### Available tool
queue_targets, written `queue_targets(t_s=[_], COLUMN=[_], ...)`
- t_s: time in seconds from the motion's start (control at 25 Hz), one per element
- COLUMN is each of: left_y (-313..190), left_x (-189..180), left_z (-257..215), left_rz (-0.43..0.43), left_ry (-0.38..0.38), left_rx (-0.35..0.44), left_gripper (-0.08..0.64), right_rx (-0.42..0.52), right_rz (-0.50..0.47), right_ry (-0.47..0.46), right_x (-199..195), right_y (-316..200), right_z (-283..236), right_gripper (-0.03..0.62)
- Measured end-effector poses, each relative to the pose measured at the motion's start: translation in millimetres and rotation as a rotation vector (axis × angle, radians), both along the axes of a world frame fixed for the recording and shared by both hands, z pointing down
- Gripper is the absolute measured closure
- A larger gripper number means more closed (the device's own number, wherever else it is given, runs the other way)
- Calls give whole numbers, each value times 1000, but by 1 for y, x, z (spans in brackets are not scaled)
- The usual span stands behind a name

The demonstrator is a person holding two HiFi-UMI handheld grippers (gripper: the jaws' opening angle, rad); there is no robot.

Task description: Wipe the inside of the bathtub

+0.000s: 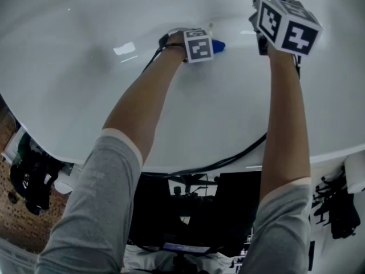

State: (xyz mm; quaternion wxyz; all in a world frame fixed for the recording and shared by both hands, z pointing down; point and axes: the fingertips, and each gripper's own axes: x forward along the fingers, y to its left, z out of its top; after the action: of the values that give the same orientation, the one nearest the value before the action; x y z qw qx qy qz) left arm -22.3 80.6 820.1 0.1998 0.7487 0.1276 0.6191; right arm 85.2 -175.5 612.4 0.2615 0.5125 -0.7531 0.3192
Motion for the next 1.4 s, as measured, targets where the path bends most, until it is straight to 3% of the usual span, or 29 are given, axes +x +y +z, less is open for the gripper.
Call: queue_targets(t_s=[0.2, 0.52, 0.76, 0.92, 1.24, 1.4], left_y=[-7, -1, -8, -14, -41, -44], left_x=[10, -34, -73, -60, 8, 0], left_z=[0, 13, 13, 18, 14, 15], left_rz=[-6, -25, -140, -130, -115, -85], left_ry=[3, -88, -155, -159, -86, -93], left_rx=[36, 68, 97, 125, 141, 152], left_gripper=[436, 434, 434, 433, 433, 433], right_rx=[13, 10, 21, 49, 84, 85], right_rz=[0, -35, -10, -19, 23, 32], right_ry=[-8, 13, -5, -15, -45, -42], right_x=[-2, -6, -1, -12, -7, -7], right_y=[-4, 1, -3, -13, -22, -25], right_z=[-8, -6, -13, -20, -37, -34], right_gripper=[586, 586, 586, 586, 586, 586])
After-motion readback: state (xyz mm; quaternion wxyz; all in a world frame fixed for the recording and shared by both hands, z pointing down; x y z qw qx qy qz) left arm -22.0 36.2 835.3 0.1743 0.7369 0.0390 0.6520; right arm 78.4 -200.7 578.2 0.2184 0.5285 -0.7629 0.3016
